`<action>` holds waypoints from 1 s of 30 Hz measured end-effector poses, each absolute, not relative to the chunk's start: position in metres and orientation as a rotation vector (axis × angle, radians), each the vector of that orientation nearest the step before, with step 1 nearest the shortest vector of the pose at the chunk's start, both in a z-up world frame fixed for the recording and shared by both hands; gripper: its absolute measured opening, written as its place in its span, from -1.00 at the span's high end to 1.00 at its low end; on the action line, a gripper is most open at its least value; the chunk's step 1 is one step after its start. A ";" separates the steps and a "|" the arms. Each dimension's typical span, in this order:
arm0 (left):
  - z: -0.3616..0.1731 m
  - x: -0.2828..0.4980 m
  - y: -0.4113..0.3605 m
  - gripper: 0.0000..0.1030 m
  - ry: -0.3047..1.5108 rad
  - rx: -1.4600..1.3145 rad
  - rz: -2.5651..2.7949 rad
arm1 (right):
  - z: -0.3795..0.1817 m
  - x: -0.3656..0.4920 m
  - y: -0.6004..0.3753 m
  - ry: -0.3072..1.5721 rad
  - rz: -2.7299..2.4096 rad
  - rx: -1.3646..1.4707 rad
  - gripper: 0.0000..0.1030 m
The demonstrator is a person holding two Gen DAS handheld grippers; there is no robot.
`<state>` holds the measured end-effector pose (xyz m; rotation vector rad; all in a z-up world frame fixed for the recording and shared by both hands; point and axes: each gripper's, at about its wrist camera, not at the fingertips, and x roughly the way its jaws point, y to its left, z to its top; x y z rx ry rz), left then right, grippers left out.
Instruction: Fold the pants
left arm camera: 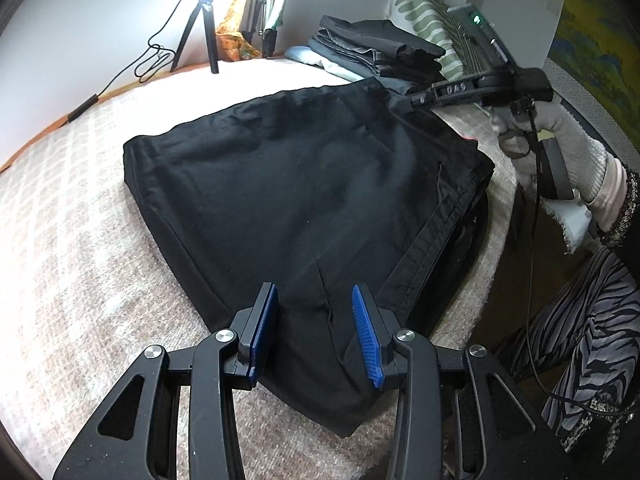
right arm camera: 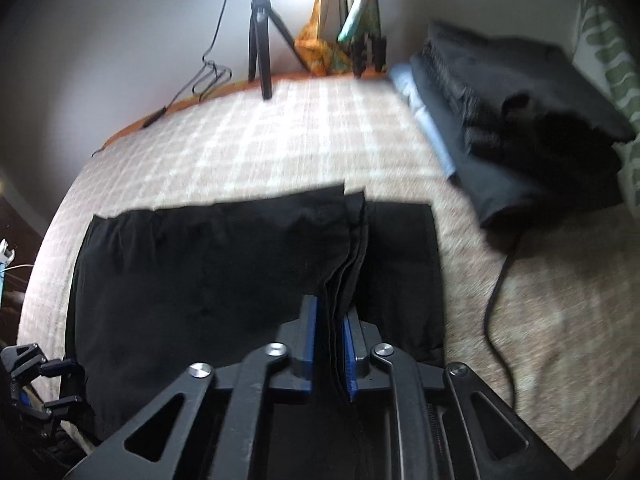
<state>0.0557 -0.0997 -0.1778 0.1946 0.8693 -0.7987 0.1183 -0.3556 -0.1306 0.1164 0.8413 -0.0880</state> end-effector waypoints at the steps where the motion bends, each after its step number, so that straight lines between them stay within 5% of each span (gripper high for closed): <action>1: -0.178 0.055 -0.100 0.28 0.869 0.195 -0.797 | -0.124 0.116 -0.353 0.815 -0.094 0.101 0.59; 30: -0.167 0.041 -0.078 0.28 0.866 0.108 -0.772 | -0.148 0.181 -0.313 0.868 -0.031 0.048 0.43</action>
